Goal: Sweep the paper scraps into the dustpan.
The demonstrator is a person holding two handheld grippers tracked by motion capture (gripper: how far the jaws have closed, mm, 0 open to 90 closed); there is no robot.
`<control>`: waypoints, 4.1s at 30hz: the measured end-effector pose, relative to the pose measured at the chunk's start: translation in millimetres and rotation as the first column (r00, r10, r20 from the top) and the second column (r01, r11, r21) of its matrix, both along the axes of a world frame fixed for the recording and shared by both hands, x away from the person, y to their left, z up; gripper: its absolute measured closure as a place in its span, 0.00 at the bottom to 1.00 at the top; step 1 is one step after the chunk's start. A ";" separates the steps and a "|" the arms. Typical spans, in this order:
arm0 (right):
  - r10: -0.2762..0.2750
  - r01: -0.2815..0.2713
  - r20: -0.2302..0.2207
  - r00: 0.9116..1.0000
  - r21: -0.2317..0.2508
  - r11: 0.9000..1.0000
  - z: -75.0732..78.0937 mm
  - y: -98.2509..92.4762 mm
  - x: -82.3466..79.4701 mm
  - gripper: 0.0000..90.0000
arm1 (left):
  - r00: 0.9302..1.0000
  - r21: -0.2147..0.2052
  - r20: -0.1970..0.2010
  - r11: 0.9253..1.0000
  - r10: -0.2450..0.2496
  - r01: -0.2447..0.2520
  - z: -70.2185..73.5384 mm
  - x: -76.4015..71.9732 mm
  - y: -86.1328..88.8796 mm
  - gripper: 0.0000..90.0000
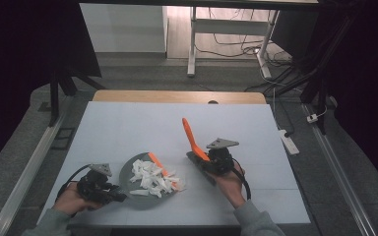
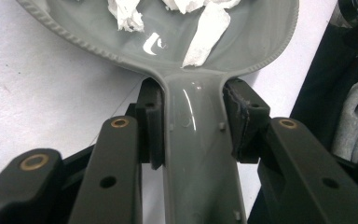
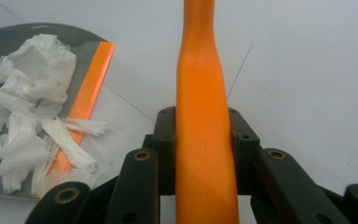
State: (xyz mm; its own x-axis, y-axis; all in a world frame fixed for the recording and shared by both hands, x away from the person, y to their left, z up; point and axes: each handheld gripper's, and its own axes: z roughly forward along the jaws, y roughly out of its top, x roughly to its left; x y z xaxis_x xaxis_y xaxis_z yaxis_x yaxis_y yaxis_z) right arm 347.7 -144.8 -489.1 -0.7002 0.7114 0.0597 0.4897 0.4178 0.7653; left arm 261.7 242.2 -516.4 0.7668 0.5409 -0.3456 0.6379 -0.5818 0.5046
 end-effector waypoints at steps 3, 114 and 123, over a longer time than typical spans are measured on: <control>0.006 -0.006 -0.005 1.000 -0.006 1.000 -0.7 4.9 -0.7 0.78 | 1.000 0.001 0.001 1.000 -0.001 0.001 -0.1 -0.7 -0.8 0.69; 0.080 -0.088 0.057 0.995 0.161 0.983 28.7 35.7 -11.5 0.78 | 1.000 -0.021 0.006 1.000 0.006 -0.006 -4.4 -3.1 -12.6 0.69; 0.000 -0.011 0.070 0.998 0.162 0.987 29.5 -16.9 -7.3 0.78 | 0.999 -0.032 0.029 0.999 0.038 -0.037 -3.8 -3.1 -10.8 0.69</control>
